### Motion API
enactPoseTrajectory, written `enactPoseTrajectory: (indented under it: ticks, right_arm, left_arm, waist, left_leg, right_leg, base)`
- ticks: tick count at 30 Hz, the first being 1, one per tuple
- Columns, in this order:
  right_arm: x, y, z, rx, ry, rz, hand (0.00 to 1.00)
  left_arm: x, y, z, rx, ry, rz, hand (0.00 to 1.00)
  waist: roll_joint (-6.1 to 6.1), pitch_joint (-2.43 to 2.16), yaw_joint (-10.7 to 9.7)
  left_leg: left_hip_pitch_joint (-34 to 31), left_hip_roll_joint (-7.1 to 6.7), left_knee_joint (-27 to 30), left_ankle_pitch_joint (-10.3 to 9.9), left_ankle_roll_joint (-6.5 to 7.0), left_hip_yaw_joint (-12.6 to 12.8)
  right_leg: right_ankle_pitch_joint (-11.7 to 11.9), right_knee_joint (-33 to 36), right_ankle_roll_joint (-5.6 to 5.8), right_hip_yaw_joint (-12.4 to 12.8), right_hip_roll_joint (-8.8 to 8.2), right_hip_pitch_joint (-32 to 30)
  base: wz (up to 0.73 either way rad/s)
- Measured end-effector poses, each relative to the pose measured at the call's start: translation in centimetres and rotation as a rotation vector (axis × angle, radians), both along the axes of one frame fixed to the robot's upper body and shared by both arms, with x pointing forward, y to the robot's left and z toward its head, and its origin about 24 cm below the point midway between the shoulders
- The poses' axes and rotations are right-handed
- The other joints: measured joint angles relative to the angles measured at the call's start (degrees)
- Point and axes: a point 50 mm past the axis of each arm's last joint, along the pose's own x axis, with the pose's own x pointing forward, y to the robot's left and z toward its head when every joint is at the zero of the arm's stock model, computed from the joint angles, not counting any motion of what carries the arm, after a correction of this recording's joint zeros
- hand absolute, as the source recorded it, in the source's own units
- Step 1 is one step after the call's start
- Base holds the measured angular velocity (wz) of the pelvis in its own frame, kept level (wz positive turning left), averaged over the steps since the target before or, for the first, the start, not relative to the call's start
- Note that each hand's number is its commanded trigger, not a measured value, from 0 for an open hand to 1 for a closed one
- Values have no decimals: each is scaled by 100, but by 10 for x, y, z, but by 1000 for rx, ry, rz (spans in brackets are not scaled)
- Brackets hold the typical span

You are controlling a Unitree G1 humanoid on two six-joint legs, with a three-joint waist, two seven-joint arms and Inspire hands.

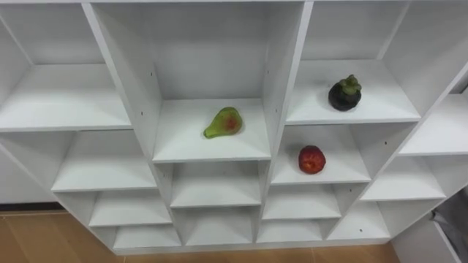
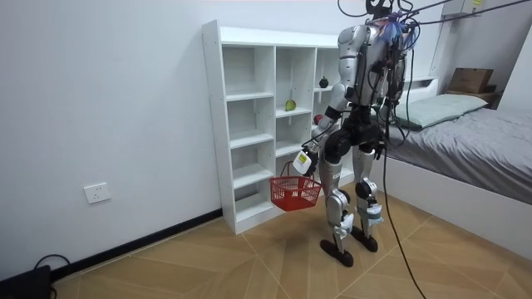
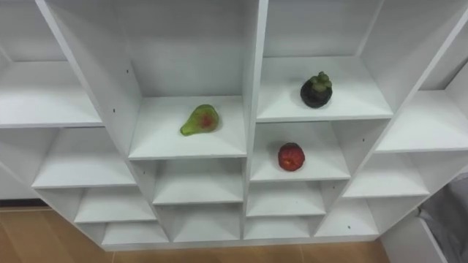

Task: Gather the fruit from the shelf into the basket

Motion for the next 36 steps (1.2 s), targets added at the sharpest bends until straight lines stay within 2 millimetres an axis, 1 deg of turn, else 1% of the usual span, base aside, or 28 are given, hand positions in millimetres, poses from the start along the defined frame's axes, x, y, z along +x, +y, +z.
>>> enactPoseTrajectory:
  ticks: [15,25,26,27,28,32,36]
  right_arm:
    - [1,-1,0,-12,-10,2,0]
    - [7,0,2,-32,-46,62,0]
    - [9,-1,2,-35,-52,63,0]
    - [11,0,3,-37,-64,67,0]
    - [14,0,4,-44,-81,69,0]
    - [29,-2,9,-89,-159,77,0]
    - [49,0,20,-134,-274,135,0]
  left_arm:
    - [0,-1,0,6,-1,0,100]
    - [2,-2,0,-5,-22,-5,100]
    - [3,-2,0,-9,-23,-5,100]
    - [3,-3,0,-12,-25,-8,100]
    - [4,-3,0,-16,-26,-11,100]
    - [6,-3,0,-23,-36,-16,100]
    - [11,-5,0,-35,-51,-35,100]
  waist:
    - [9,0,5]
    - [-18,1,8]
    - [-18,-1,8]
    - [-34,-18,11]
    - [-21,-29,17]
    - [-27,-23,6]
    - [-43,-23,3]
  left_leg:
    - [-23,-1,-25,0,0,2]
    - [-30,-2,-20,0,0,1]
    - [-50,-2,-17,0,0,1]
    - [-93,-3,0,0,0,4]
    - [-118,-3,16,1,0,13]
    - [-129,-3,13,1,0,13]
    - [-170,-3,24,2,0,10]
  right_leg:
    - [0,0,0,41,2,-20]
    - [0,-1,0,74,3,-35]
    - [0,1,0,73,3,-52]
    - [0,2,0,73,3,-94]
    - [0,2,-1,63,3,-123]
    - [0,3,-1,47,1,-121]
    - [0,1,-1,51,1,-127]
  base:
    - [0]
    - [0]
    - [0]
    - [0]
    - [0]
    - [0]
    - [0]
